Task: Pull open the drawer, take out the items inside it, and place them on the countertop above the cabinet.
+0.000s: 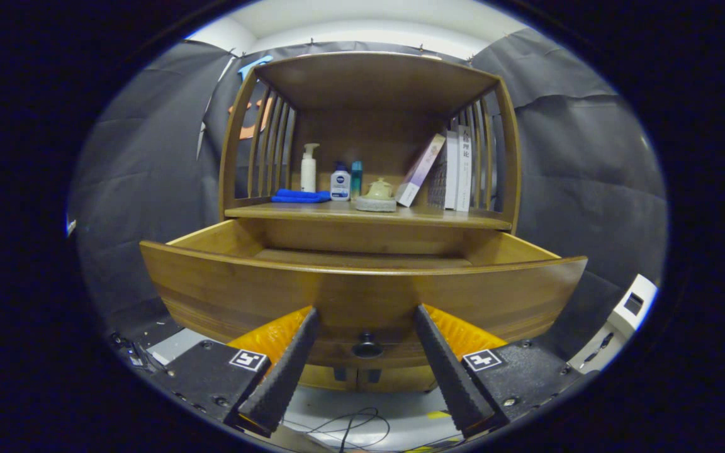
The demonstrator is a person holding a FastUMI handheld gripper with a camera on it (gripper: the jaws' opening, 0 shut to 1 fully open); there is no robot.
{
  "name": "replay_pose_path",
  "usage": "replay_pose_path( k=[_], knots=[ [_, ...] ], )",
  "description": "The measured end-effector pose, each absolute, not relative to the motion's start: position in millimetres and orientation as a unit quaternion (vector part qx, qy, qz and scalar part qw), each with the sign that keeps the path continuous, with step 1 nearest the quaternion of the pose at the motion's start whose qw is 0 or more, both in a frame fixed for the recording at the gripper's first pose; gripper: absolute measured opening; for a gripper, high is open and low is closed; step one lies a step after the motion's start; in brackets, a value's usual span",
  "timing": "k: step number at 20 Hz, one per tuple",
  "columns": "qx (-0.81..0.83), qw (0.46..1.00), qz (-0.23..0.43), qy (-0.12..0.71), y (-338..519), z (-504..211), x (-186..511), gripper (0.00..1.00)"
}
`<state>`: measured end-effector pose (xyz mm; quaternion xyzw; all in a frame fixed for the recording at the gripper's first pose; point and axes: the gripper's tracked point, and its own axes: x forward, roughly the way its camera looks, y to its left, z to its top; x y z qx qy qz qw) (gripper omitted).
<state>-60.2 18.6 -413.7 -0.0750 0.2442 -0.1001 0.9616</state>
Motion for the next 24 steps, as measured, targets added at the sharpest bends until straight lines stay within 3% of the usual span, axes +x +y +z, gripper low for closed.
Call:
replay_pose_path(
  k=[24],
  knots=[
    [-0.100,0.950,-0.108,0.275,-9.6,-445.5,69.4,0.99]
  ],
)
